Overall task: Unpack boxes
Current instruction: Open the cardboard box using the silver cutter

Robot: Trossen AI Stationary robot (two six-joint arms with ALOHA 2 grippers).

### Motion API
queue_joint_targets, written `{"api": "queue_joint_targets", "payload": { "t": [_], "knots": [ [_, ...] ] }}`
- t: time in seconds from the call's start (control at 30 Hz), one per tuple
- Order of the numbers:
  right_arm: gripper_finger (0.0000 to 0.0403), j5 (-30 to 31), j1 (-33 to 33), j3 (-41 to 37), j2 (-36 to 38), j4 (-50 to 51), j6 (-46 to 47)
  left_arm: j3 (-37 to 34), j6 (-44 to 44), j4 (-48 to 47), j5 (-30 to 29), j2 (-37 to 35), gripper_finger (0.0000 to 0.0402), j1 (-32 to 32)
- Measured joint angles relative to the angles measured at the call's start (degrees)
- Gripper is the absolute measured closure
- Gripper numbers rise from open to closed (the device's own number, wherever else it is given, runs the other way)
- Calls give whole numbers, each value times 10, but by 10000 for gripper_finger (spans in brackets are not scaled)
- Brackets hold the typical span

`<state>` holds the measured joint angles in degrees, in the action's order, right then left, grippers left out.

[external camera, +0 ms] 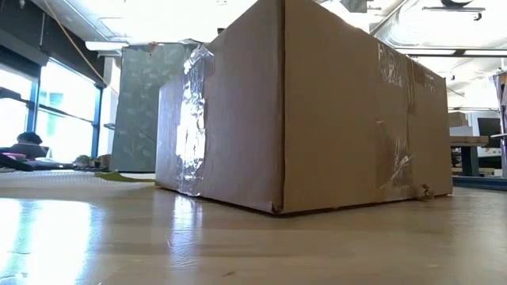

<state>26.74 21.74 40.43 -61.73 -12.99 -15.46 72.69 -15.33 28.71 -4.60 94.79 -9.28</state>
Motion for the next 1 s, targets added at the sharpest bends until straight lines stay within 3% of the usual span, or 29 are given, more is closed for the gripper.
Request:
{"api": "queue_joint_targets", "payload": {
  "t": [0.1,0.17,0.4,0.57,0.73,0.93,1.0],
  "knots": [
    [208,72,0,0,6,13,-11,0,8,-19,-43,-15,293,0],
    [194,85,0,0,7,12,-13,0,21,-28,-59,-17,293,3],
    [151,46,-4,0,6,-56,-20,0,70,-15,-61,-17,293,19],
    [148,33,-25,0,-7,-100,32,0,71,8,-54,-17,293,22],
    [183,25,-38,0,-38,-166,22,0,72,11,-50,-17,293,21],
    [297,42,-38,0,-55,-178,17,0,60,5,-76,-17,293,19],
    [298,54,-34,0,-52,-166,20,0,59,-4,-87,-17,293,16]
  ]
}}
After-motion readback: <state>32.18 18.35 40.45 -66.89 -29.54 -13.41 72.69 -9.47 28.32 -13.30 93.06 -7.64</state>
